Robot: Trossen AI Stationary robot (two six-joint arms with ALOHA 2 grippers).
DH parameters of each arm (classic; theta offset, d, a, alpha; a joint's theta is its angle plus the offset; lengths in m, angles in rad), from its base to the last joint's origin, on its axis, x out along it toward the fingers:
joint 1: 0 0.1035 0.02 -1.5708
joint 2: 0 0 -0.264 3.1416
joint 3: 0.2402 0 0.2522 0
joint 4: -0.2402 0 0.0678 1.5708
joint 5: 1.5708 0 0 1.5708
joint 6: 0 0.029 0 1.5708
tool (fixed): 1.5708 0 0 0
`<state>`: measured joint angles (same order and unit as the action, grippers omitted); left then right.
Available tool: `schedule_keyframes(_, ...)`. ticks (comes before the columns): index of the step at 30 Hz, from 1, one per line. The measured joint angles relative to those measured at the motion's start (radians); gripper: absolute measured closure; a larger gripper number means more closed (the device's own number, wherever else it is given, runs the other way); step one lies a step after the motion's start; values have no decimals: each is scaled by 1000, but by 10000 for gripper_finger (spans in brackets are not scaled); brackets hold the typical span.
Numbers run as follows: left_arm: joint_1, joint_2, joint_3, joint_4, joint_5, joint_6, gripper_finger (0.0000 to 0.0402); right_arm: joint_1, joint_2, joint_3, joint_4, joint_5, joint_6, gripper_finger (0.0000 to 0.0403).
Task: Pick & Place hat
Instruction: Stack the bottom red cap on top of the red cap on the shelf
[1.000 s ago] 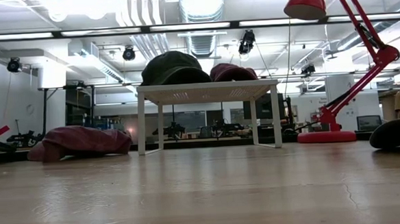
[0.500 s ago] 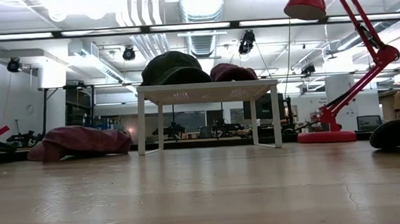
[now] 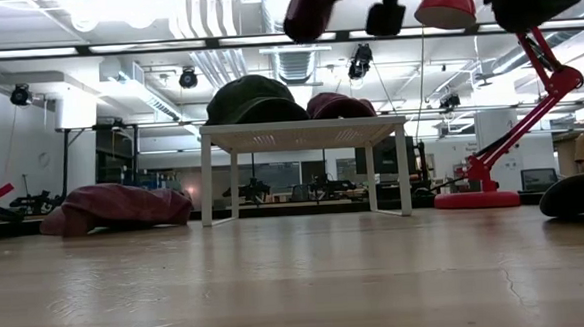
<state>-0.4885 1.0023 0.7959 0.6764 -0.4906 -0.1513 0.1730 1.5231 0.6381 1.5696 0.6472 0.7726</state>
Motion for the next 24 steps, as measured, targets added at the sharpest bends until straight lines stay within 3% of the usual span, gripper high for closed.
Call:
schedule_keyframes(6, 0, -1, 0, -19, -1, -9, 397, -71, -24, -103, 1, 3, 114, 392)
schedule_keyframes(13, 0, -1, 0, -34, -2, -8, 397, -149, -20, -145, 1, -68, 191, 391)
schedule_keyframes(18, 0, -1, 0, -44, -2, -8, 397, -214, -23, -100, 0, -265, 157, 391)
schedule_keyframes(24, 1, -1, 0, -62, -2, -7, 397, -207, -45, 65, 0, -692, -196, 390)
